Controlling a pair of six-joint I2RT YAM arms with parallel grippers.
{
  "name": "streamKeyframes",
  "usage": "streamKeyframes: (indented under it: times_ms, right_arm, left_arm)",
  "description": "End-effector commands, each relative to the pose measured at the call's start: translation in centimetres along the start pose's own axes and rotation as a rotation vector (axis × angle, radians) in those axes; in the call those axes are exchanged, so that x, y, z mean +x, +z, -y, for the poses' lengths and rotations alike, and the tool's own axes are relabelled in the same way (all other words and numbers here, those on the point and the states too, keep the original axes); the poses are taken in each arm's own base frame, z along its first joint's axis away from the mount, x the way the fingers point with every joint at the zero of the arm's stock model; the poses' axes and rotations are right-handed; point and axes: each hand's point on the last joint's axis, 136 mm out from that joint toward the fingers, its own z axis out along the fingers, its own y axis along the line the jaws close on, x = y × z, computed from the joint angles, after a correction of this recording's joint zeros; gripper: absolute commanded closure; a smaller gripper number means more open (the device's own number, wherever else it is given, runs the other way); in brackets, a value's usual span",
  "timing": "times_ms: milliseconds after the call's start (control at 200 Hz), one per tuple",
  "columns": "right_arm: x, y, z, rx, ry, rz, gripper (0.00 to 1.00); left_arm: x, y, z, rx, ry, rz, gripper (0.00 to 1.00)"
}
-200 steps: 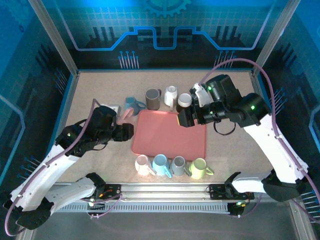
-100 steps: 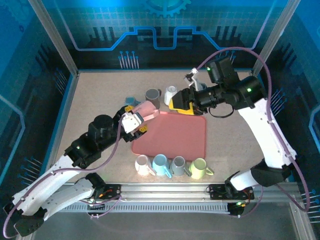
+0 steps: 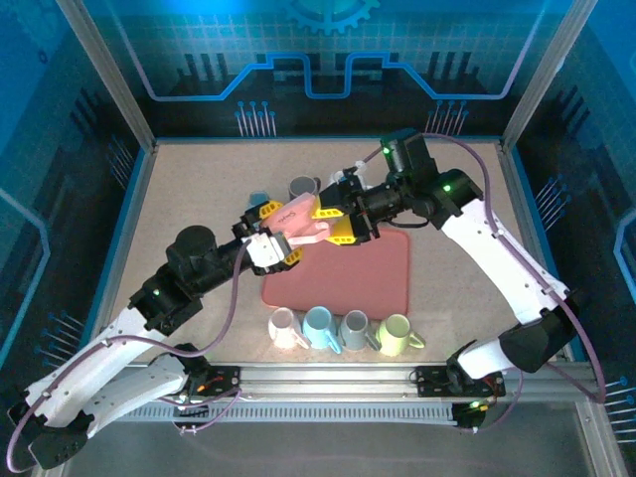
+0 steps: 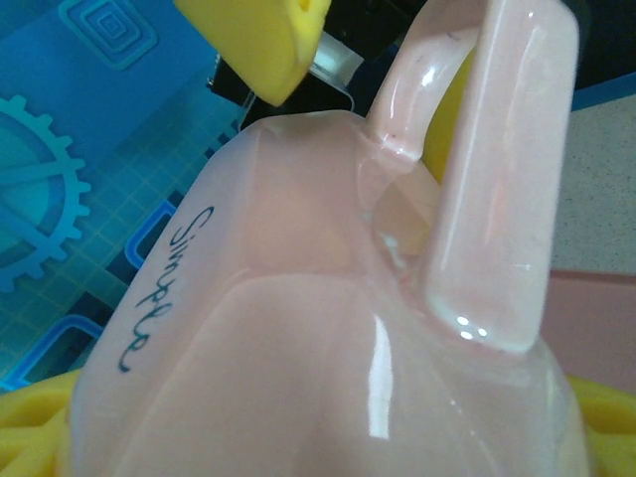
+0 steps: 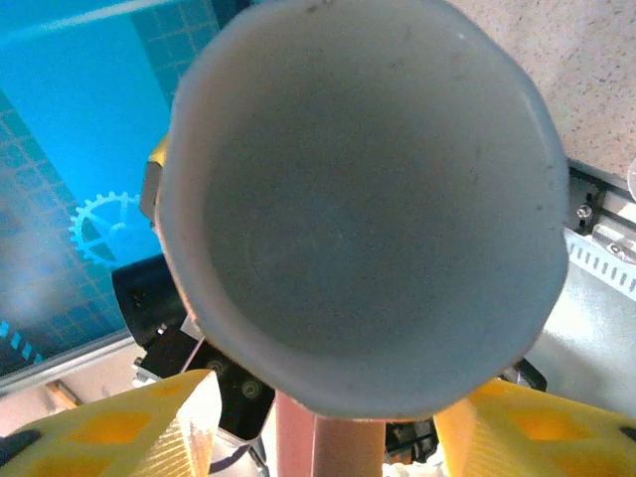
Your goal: Turn the mug right side up
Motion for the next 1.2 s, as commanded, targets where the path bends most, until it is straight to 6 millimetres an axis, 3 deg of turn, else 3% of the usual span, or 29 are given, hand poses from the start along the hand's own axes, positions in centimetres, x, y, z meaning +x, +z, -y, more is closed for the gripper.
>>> streamKeyframes:
  times_ms: [0,215,395,455,535,620,665,685,800,990,1065,1195]
  right_arm:
    - [1.2,0.5,-1.9,-0.075,-0.019,-0.041,0.47]
    - [0.9,1.1,-1.1,-0.09,0.016,-0.033,0.69]
    - [0.9,1.0,-1.1,-0.116,0.013,-0.015,0.91]
    - [0.9,0.8,-1.3,-0.129,0.007,-0.006,0.95]
    - [0.8,0.3,-2.0,-0.15,-0.025,0.016,0.98]
    - [0.6,-1.1,-2.8,-0.152,-0.092,0.066,1.0]
    - [0.7,-2.1,-2.9,-0.124,-0.151,0.103,1.0]
    - [0.7,-2.5,-2.9,-0.106,-0.172,0.121,1.0]
    - [0.5,-4.8,-2.8,0.015,-0.335,0.241,1.0]
    - [-1.6,-7.4,0.3,0.392,-0.69,0.473,1.0]
    - [-2.7,-7.2,1.6,0.542,-0.874,0.526,1.0]
    - [-5.1,-5.2,3.5,0.779,-1.247,0.595,1.0]
  left_arm:
    - [-3.9,-0.9,-1.6,-0.062,0.074,0.16,0.76]
    - [-4.0,-0.6,-1.6,-0.054,0.118,0.154,0.77]
    - [-3.7,-0.6,-1.0,-0.028,0.163,0.139,0.73]
    - [-3.6,-0.6,-0.7,-0.01,0.156,0.136,0.63]
    - [-3.6,-0.8,-0.4,-0.001,0.127,0.132,0.44]
    - [-3.4,-1.3,-1.5,-0.06,0.034,0.111,0.24]
    - [-3.3,-1.9,-2.4,-0.11,-0.035,0.103,0.04]
    - [-3.2,-2.2,-2.6,-0.125,-0.068,0.101,0.01]
    - [-1.8,-3.9,-2.4,-0.133,-0.259,0.047,0.01]
    - [2.7,-7.1,-2.0,-0.217,-0.692,-0.162,0.01]
    - [3.9,-8.4,-1.3,-0.222,-0.824,-0.257,0.01]
    - [5.1,-8.7,-0.2,-0.237,-1.054,-0.306,0.01]
